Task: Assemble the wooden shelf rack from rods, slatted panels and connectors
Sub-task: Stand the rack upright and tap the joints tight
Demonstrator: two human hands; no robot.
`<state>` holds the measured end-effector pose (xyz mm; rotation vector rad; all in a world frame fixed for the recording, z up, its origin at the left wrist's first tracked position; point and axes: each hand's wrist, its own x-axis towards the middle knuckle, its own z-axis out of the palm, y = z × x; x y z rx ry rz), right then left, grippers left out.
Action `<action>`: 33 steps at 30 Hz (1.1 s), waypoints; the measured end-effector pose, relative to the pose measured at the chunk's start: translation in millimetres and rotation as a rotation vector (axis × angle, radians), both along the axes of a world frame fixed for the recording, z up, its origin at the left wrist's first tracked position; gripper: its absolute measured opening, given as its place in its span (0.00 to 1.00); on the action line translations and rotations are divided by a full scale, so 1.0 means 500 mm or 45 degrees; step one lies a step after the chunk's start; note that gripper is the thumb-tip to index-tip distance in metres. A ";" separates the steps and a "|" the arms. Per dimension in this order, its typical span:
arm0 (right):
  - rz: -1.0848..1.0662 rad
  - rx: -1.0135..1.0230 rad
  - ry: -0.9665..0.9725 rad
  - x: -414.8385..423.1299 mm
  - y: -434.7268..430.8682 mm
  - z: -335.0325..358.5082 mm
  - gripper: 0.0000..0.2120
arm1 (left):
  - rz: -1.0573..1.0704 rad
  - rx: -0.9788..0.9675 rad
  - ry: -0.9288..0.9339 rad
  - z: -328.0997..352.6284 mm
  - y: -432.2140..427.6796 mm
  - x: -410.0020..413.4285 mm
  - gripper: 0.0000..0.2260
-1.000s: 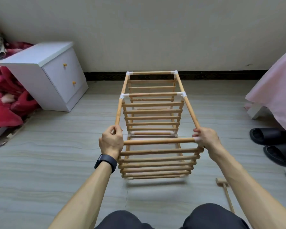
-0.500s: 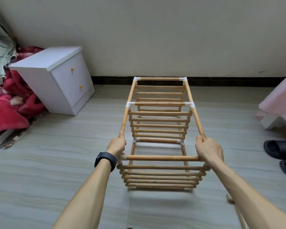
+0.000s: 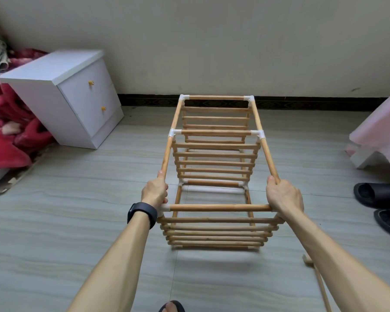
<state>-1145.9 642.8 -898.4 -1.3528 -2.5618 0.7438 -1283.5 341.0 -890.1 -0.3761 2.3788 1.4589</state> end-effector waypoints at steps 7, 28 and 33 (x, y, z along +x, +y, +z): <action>-0.024 -0.036 0.019 0.000 -0.008 0.006 0.23 | 0.005 0.187 -0.132 0.021 -0.007 -0.002 0.26; 0.072 -0.369 -0.017 -0.306 0.115 0.113 0.35 | -0.210 0.021 -0.142 0.094 0.063 -0.283 0.23; 0.087 -0.377 -0.100 -0.372 0.164 0.091 0.31 | -0.315 -0.083 -0.067 0.059 0.127 -0.356 0.24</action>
